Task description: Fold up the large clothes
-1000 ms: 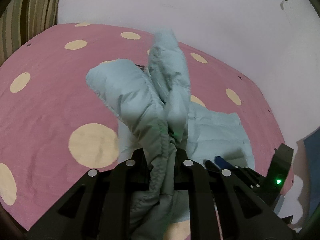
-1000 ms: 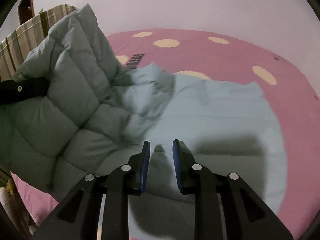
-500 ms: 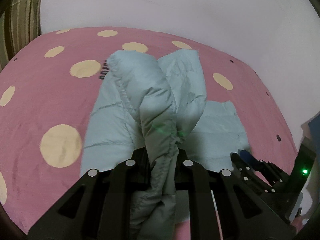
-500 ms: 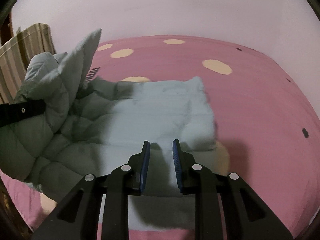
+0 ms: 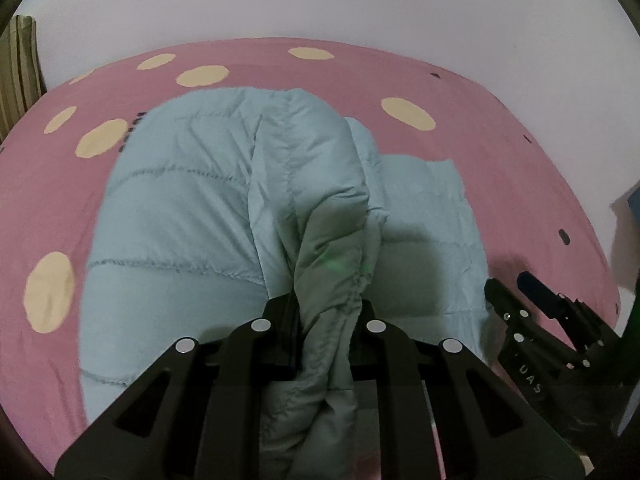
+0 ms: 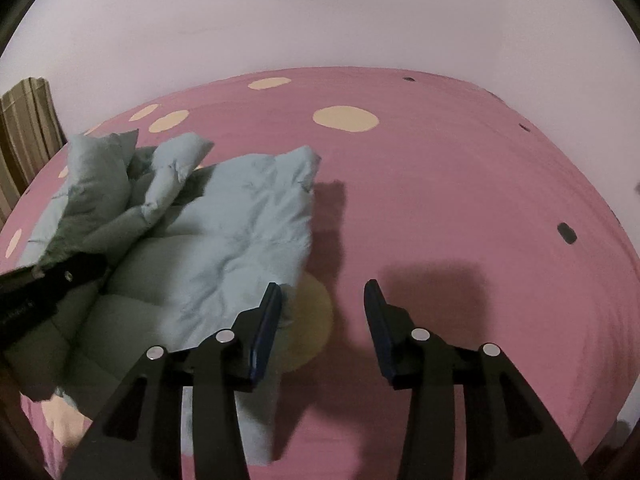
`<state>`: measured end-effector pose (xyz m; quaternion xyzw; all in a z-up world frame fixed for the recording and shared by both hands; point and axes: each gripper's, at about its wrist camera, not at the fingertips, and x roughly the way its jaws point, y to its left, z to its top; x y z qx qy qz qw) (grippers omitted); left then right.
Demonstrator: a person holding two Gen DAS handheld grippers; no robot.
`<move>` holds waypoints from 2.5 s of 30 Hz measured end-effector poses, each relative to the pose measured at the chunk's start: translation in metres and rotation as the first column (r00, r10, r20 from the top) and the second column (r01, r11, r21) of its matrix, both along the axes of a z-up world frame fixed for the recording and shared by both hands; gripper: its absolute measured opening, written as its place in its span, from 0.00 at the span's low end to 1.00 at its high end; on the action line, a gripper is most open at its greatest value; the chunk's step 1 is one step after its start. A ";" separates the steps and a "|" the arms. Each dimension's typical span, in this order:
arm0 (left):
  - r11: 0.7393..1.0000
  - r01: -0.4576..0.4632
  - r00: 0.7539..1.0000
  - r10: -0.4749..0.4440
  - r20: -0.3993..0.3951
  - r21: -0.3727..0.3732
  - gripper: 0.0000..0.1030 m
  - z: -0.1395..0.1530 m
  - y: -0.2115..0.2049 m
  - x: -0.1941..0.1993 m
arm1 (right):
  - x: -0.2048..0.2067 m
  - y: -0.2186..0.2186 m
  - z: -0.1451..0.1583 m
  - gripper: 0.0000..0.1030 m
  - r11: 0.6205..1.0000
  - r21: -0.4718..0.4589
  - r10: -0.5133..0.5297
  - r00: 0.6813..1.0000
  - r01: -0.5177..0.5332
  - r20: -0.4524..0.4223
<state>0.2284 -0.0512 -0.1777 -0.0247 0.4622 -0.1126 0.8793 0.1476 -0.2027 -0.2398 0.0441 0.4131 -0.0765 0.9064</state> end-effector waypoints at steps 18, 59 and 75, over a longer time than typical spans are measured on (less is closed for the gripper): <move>0.994 0.039 0.999 -0.036 0.031 -0.105 0.56 0.006 -0.038 -0.036 | 0.002 -0.040 -0.003 0.43 0.996 0.039 -0.075 0.997 0.075 -0.008; 0.961 -0.233 0.971 0.239 0.022 -0.149 0.71 -0.011 0.151 -0.036 | 0.071 0.083 -0.003 0.63 0.956 0.256 0.173 0.979 -0.142 -0.105; 0.955 -0.240 0.969 0.247 0.020 -0.175 0.71 -0.007 0.155 -0.036 | 0.059 0.081 0.011 0.09 0.920 0.337 0.214 0.977 -0.200 -0.005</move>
